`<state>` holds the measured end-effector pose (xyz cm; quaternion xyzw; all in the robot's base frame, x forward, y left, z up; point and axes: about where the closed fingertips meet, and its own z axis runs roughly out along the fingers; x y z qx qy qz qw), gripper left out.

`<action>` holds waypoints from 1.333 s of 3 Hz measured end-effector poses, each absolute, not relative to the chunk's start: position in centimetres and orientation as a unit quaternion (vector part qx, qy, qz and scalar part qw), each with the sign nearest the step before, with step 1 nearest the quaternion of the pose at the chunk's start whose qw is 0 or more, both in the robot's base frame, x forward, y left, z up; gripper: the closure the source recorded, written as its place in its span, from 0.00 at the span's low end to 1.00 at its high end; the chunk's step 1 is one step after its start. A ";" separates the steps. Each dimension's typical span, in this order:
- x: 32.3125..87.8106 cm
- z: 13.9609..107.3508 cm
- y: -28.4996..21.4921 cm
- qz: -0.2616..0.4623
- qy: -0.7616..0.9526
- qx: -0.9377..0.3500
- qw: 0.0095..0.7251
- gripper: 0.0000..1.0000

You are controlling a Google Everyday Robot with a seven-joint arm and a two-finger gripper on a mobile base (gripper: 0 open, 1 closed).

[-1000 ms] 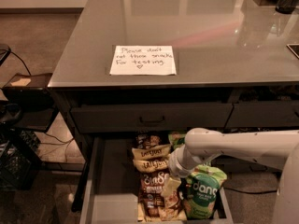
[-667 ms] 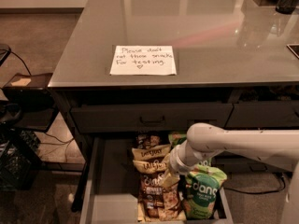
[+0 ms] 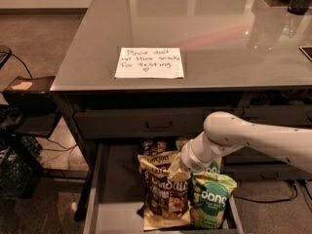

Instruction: Pick brown chip bag from middle drawer and place on counter

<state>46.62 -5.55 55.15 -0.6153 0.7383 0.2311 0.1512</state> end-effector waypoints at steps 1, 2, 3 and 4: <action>46.4 59.0 -6.1 0.235 0.739 -0.610 0.163 1.00; 45.9 63.4 -7.2 0.230 0.738 -0.608 0.180 1.00; 45.3 68.9 -8.1 0.224 0.729 -0.612 0.208 1.00; 45.3 68.9 -8.1 0.224 0.729 -0.612 0.208 1.00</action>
Offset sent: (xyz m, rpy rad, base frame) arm -0.0113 -0.0346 0.1402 0.0521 -0.0872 -0.0459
